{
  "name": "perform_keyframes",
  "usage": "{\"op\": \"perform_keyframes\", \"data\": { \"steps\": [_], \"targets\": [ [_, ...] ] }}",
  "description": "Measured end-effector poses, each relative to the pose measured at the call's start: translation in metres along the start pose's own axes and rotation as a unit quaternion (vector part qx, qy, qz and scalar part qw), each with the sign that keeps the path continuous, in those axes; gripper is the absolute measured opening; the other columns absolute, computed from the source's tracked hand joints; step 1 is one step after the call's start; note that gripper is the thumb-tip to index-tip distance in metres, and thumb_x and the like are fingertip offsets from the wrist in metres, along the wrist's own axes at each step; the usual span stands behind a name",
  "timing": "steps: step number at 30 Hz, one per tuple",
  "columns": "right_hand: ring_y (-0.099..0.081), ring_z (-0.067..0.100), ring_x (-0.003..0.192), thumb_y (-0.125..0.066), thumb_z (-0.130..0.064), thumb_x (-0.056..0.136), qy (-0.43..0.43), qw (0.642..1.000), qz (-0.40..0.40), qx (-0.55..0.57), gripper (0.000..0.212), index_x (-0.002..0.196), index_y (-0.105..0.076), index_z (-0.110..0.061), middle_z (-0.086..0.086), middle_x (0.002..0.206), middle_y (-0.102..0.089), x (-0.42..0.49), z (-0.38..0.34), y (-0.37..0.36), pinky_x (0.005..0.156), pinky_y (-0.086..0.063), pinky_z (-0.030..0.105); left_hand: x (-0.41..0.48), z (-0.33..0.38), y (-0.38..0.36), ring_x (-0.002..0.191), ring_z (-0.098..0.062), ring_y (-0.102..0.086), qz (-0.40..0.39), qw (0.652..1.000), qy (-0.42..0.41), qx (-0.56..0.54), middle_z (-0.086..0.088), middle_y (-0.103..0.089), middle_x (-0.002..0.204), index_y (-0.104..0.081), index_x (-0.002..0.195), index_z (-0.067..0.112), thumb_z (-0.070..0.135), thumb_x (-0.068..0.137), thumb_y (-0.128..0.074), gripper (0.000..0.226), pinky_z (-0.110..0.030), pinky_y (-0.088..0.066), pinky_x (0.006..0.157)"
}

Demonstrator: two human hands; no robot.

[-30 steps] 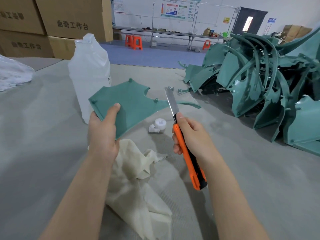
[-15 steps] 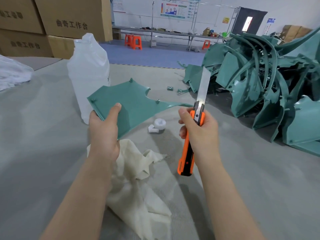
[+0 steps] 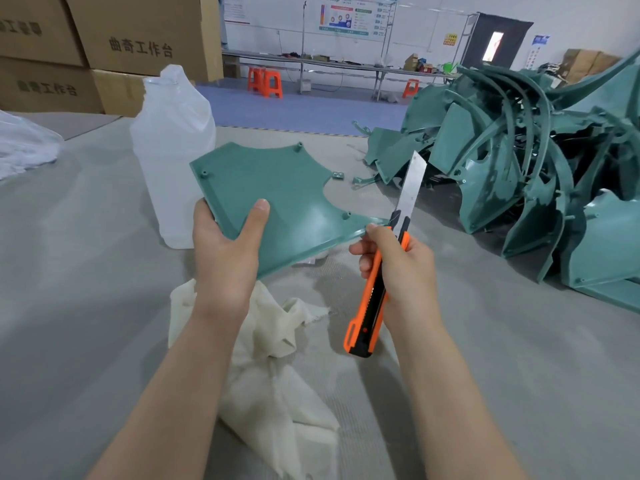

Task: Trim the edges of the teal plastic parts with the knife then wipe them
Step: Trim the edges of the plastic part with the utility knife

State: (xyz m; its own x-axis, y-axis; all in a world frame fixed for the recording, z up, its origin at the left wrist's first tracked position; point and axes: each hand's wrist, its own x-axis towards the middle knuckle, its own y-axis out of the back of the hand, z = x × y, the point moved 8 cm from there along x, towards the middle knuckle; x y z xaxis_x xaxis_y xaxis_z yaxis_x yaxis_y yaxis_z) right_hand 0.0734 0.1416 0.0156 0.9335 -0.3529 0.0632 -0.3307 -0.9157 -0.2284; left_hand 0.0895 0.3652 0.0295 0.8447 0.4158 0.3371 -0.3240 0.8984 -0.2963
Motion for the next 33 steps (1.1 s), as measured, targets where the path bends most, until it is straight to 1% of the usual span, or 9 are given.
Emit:
{"op": "perform_keyframes", "data": {
  "steps": [5, 9, 16, 19, 22, 25, 27, 30, 33],
  "targets": [
    [-0.048, 0.011, 0.042, -0.061, -0.015, 0.089, 0.024, 1.0, 0.008, -0.011, 0.02, 0.07, -0.06, -0.01, 0.003, 0.054, -0.062, 0.003, -0.002, 0.004, 0.044, -0.042, 0.019, -0.003, 0.003, -0.003, 0.092, -0.001, -0.066, -0.008, 1.0, -0.014, 0.004, 0.019, -0.068, 0.095, -0.053, 0.1, 0.029, 0.024, 0.087, -0.068, 0.02, -0.017, -0.053, 0.078],
    [-0.047, 0.011, 0.042, -0.061, -0.011, 0.087, 0.039, 0.998, 0.009, -0.047, 0.021, 0.066, -0.059, -0.011, 0.001, 0.051, -0.06, 0.006, -0.005, 0.007, 0.043, -0.042, 0.019, -0.001, 0.004, -0.002, 0.092, -0.001, -0.066, -0.014, 1.0, -0.016, 0.01, 0.021, -0.068, 0.094, -0.053, 0.099, 0.031, 0.024, 0.087, -0.068, 0.02, -0.017, -0.053, 0.078],
    [-0.047, 0.011, 0.043, -0.06, -0.009, 0.087, 0.012, 0.992, 0.097, 0.079, 0.018, 0.07, -0.056, -0.012, 0.0, 0.052, -0.058, 0.014, -0.007, 0.042, 0.044, -0.041, 0.019, 0.007, -0.008, 0.018, 0.097, -0.01, -0.067, 0.057, 0.995, 0.067, -0.044, 0.009, -0.069, 0.105, -0.055, 0.102, 0.025, 0.025, 0.088, -0.067, 0.019, -0.038, -0.054, 0.091],
    [-0.048, 0.012, 0.043, -0.06, -0.015, 0.09, 0.045, 0.994, 0.094, 0.044, 0.017, 0.075, -0.053, -0.014, -0.003, 0.054, -0.057, 0.016, -0.011, 0.04, 0.044, -0.041, 0.021, 0.005, -0.014, 0.018, 0.1, -0.013, -0.067, 0.084, 0.988, 0.113, -0.07, 0.005, -0.068, 0.109, -0.057, 0.108, 0.021, 0.023, 0.089, -0.065, 0.021, -0.04, -0.053, 0.093],
    [-0.046, 0.015, 0.044, -0.053, -0.036, 0.097, 0.1, 0.994, 0.009, -0.042, 0.026, 0.08, -0.051, -0.016, -0.004, 0.053, -0.05, 0.011, -0.014, 0.014, 0.043, -0.041, 0.024, -0.001, -0.023, 0.015, 0.093, -0.011, -0.068, 0.098, 0.973, 0.176, -0.114, 0.007, -0.071, 0.101, -0.06, 0.108, 0.02, 0.021, 0.092, -0.062, 0.016, -0.03, -0.056, 0.078],
    [-0.045, 0.016, 0.044, -0.041, -0.052, 0.096, 0.129, 0.983, -0.066, -0.111, 0.048, 0.075, -0.051, -0.009, -0.002, 0.051, -0.046, 0.002, -0.01, -0.013, 0.043, -0.041, 0.03, -0.01, -0.03, 0.007, 0.066, -0.001, -0.069, 0.098, 0.951, 0.236, -0.172, 0.014, -0.071, 0.078, -0.062, 0.095, 0.024, 0.017, 0.092, -0.06, 0.007, -0.017, -0.051, 0.053],
    [-0.046, 0.015, 0.043, -0.042, -0.059, 0.089, 0.156, 0.971, -0.084, -0.159, 0.057, 0.071, -0.048, -0.006, 0.003, 0.05, -0.043, -0.004, -0.008, -0.022, 0.044, -0.043, 0.034, -0.015, -0.033, 0.004, 0.061, -0.002, -0.067, 0.105, 0.937, 0.271, -0.193, 0.01, -0.07, 0.081, -0.062, 0.094, 0.021, 0.016, 0.092, -0.061, 0.006, -0.016, -0.049, 0.048],
    [-0.049, 0.015, 0.04, -0.041, -0.063, 0.085, 0.196, 0.953, -0.088, -0.214, 0.05, 0.069, -0.046, -0.015, 0.012, 0.054, -0.044, -0.008, -0.01, -0.027, 0.046, -0.049, 0.041, -0.021, -0.04, -0.005, 0.072, -0.009, -0.064, 0.098, 0.911, 0.323, -0.237, 0.0, -0.068, 0.092, -0.061, 0.097, 0.015, 0.014, 0.091, -0.062, 0.006, -0.015, -0.049, 0.046],
    [-0.051, 0.015, 0.039, -0.04, -0.061, 0.088, 0.218, 0.942, -0.08, -0.243, 0.042, 0.066, -0.045, -0.026, 0.006, 0.053, -0.048, -0.008, -0.011, -0.027, 0.048, -0.05, 0.045, -0.028, -0.043, -0.016, 0.073, -0.014, -0.062, 0.078, 0.884, 0.365, -0.282, -0.006, -0.065, 0.094, -0.061, 0.106, 0.009, 0.01, 0.091, -0.061, 0.015, -0.015, -0.049, 0.045]
  ]
}}
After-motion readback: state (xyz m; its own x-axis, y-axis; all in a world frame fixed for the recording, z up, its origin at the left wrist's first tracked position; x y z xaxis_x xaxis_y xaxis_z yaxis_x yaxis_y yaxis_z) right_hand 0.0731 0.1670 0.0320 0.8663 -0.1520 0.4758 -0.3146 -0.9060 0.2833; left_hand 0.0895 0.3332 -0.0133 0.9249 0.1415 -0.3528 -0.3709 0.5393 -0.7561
